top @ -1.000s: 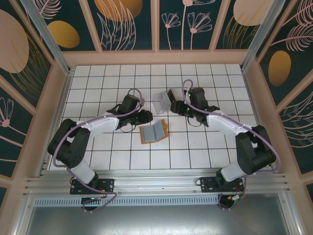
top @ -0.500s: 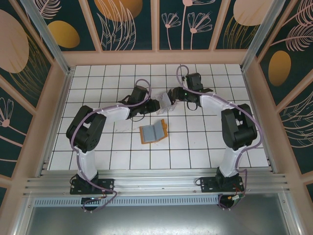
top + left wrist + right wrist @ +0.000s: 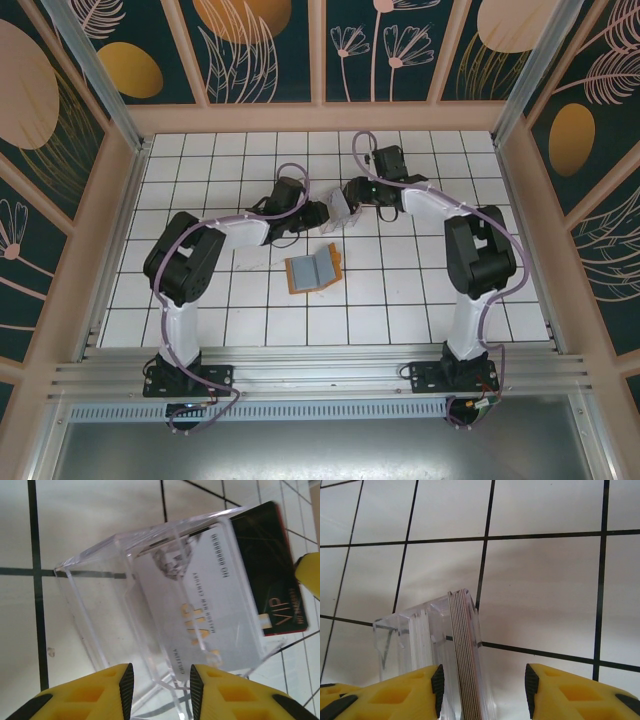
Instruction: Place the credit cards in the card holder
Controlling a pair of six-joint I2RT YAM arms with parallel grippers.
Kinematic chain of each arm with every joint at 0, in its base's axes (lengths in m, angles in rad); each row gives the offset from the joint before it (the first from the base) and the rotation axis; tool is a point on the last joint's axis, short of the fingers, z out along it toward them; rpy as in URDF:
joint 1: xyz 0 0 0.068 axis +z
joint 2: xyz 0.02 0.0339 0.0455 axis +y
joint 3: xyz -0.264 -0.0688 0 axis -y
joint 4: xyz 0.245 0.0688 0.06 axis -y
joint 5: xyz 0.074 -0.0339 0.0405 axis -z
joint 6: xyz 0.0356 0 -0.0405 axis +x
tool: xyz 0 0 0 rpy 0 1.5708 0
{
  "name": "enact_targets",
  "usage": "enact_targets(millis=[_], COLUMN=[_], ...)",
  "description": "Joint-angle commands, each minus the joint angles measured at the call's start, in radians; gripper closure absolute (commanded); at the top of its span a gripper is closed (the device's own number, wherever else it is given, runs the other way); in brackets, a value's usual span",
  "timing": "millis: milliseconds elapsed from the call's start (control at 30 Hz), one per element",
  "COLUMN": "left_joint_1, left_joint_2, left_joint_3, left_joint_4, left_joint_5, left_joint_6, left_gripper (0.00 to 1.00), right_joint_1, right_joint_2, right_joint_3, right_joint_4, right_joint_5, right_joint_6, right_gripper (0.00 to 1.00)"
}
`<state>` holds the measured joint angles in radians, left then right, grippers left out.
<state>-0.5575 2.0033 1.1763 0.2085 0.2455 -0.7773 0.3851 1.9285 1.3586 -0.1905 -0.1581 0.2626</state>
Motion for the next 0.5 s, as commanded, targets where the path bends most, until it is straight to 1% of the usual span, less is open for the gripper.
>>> enact_targets(millis=[0,200,400,467], left_joint_1=[-0.001,-0.001,-0.001,-0.001], left_joint_2=[0.023,0.043,0.052,0.054], left_joint_3=[-0.004,-0.009,-0.016,-0.015], left_joint_4=[0.034,0.058,0.057,0.056], left_joint_5=[-0.012,-0.001,-0.008,-0.009], left_joint_6=[-0.018,-0.033,-0.031,-0.032], left_gripper=[0.62,0.62,0.62,0.62], right_joint_1=[0.023,0.027,0.028,0.028], right_joint_2=[0.034,0.058,0.036,0.028], right_joint_3=[0.047,0.076,0.080,0.079], right_joint_4=[-0.050,-0.078,-0.090,-0.089], right_joint_5=[0.045,0.122,0.192,0.193], right_joint_6=[-0.037,-0.051,-0.065,-0.067], right_gripper=[0.51,0.50,0.50,0.51])
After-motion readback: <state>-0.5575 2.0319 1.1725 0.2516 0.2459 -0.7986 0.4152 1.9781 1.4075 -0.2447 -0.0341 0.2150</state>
